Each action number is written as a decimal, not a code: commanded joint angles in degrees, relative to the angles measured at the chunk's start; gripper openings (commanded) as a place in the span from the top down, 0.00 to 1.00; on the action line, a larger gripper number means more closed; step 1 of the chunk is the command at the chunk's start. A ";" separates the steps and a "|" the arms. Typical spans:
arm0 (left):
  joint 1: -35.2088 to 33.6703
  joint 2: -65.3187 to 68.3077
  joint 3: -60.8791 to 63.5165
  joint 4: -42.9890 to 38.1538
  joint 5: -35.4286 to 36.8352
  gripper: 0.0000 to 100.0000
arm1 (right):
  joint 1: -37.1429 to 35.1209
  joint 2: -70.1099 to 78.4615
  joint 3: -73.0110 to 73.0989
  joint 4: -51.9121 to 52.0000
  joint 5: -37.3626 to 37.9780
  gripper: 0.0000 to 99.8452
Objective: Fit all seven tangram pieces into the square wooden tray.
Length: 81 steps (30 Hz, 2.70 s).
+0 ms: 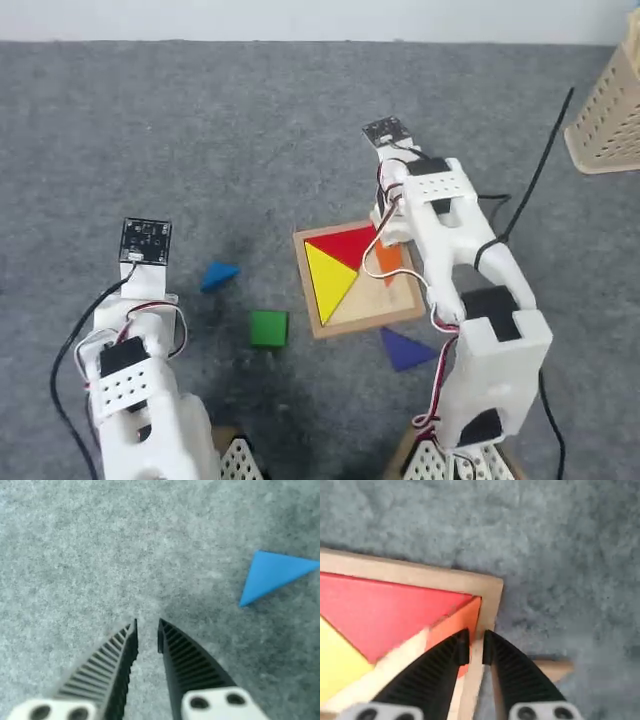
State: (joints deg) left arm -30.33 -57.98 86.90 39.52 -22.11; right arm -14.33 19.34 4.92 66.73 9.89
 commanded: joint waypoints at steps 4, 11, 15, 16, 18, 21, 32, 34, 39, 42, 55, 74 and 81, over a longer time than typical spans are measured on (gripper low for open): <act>-0.09 -1.32 -0.04 -1.23 -0.62 0.93 | 4.88 -13.14 -7.38 12.18 -4.84 0.87; -0.09 -1.32 -0.04 -1.23 -0.62 0.93 | 7.96 -4.70 -7.47 12.09 -3.87 0.86; -0.09 -1.32 -0.04 -1.23 -0.62 0.93 | 7.78 0.66 -7.47 8.84 -3.87 0.85; -0.09 -1.32 -0.04 -1.23 -0.62 0.93 | 7.87 1.54 -7.47 7.96 -3.87 0.85; -0.09 -1.32 -0.04 -1.23 -0.62 0.93 | 7.96 2.95 -7.47 7.16 -3.87 0.85; -0.09 -1.32 -0.04 -1.23 -0.62 0.93 | 8.13 3.91 -7.47 6.37 -5.80 0.85; -0.09 -1.32 -0.04 -1.23 -0.62 0.93 | 7.87 4.26 -7.38 8.92 -15.03 0.77; -0.09 -1.32 -0.04 -1.23 -0.62 0.93 | 7.96 4.26 -7.38 8.75 -16.35 0.77; -0.09 -1.32 -0.04 -1.23 -0.62 0.93 | 7.87 4.44 -7.38 8.57 -16.70 0.77; -0.09 -1.32 -0.04 -1.23 -0.62 0.93 | 7.87 6.37 -7.47 7.34 -16.97 0.77; -0.09 -1.32 -0.04 -1.23 -0.62 0.93 | 8.13 9.54 -9.23 6.55 -18.20 0.88; -0.09 -1.32 -0.04 -1.23 -0.62 0.93 | 8.13 2.68 -9.32 12.00 -22.15 0.80; -0.09 -1.32 -0.04 -1.23 -0.62 0.93 | 7.60 4.44 -15.30 10.59 -31.74 0.81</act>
State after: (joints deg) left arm -30.33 -57.98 87.25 39.52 -22.11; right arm -5.89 26.81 -5.10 77.36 -17.98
